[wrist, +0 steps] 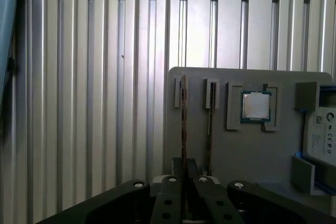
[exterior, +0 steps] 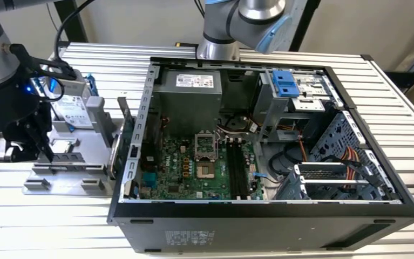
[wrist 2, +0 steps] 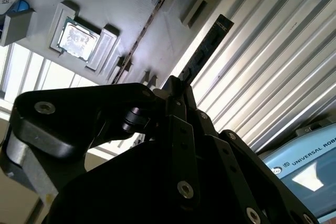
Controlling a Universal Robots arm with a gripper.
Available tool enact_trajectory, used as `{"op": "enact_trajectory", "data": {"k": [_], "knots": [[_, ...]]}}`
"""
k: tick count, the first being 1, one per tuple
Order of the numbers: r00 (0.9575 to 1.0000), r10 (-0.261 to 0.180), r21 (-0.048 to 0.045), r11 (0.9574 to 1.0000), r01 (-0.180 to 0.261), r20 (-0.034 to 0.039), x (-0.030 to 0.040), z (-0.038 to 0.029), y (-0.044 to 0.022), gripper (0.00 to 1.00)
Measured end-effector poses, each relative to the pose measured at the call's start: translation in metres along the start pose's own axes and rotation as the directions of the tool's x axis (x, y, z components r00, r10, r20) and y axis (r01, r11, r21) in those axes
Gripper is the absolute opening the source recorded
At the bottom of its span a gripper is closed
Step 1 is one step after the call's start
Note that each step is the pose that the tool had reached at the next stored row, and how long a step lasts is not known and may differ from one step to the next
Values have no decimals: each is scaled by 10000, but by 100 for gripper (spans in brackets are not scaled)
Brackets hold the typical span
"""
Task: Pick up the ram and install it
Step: 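Pick up the ram and move it above insertion slot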
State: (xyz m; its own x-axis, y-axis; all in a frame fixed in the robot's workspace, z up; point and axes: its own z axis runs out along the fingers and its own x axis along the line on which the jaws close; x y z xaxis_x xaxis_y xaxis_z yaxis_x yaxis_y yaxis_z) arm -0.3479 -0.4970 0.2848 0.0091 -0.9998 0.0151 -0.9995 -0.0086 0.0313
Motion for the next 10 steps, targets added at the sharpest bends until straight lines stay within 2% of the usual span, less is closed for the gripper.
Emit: {"op": "enact_trajectory", "data": {"k": [10], "knots": [[10000, 0, 0, 10000, 0, 0, 0, -18, 1, 0]]}}
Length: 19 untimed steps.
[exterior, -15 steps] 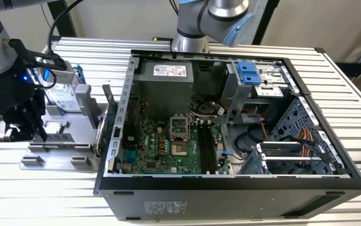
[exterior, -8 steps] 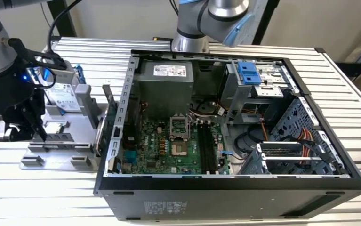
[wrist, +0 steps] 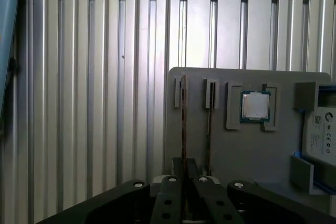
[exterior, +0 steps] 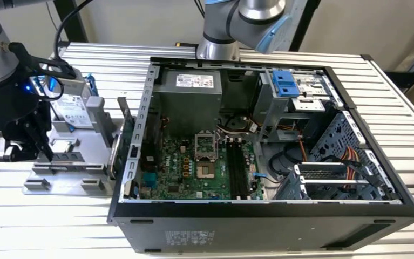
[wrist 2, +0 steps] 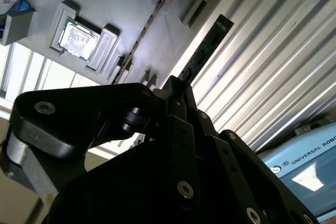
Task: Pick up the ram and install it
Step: 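Pick up the ram and move it above insertion slot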
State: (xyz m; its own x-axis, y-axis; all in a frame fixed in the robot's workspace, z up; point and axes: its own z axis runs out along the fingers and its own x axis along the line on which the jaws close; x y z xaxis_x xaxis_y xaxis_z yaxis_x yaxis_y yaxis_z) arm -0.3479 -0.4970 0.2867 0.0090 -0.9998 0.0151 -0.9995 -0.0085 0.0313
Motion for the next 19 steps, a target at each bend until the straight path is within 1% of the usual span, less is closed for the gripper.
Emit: {"op": "enact_trajectory", "data": {"k": [19], "knots": [[10000, 0, -1, 10000, 0, 0, 1, -33, 1, 0]]}}
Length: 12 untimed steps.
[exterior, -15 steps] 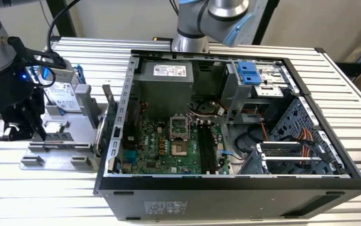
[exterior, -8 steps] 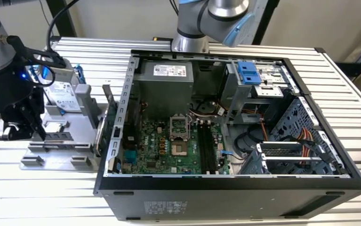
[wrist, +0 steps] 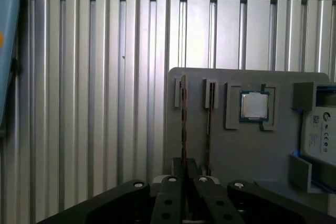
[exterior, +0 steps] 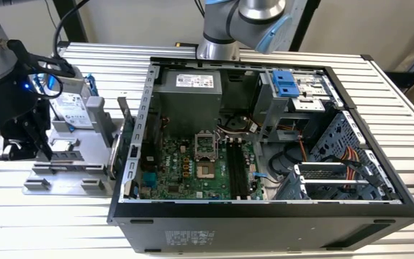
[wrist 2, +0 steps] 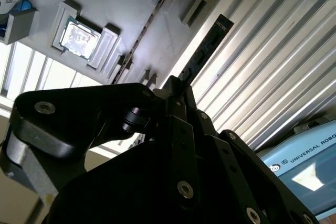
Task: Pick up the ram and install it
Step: 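Pick up the ram and move it above insertion slot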
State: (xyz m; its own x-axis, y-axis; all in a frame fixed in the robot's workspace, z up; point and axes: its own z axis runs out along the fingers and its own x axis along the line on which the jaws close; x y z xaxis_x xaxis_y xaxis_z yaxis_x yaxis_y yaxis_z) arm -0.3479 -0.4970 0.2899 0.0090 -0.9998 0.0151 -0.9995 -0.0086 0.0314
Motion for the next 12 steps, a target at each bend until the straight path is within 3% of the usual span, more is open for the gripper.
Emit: {"op": "enact_trajectory", "data": {"k": [12], "knots": [[10000, 0, 1, 10000, 0, 1, 1, -68, 2, 0]]}}
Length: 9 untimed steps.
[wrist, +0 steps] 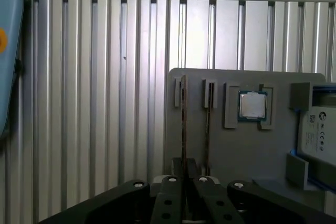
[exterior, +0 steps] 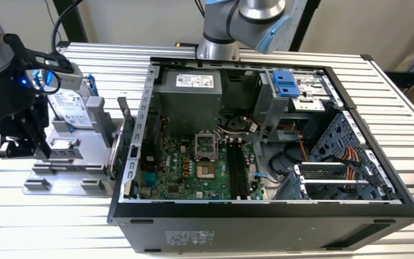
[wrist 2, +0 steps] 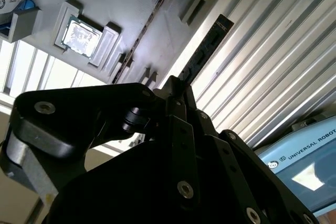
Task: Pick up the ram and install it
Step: 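Pick up the ram and move it above insertion slot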
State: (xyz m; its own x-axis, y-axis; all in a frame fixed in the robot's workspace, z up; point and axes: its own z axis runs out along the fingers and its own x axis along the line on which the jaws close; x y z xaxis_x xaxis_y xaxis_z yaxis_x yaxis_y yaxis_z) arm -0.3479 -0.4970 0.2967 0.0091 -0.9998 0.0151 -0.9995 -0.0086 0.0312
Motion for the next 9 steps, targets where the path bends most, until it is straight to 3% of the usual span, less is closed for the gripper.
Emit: {"op": "enact_trajectory", "data": {"k": [9], "knots": [[10000, 0, 0, 10000, 0, 0, 0, -43, 1, 0]]}}
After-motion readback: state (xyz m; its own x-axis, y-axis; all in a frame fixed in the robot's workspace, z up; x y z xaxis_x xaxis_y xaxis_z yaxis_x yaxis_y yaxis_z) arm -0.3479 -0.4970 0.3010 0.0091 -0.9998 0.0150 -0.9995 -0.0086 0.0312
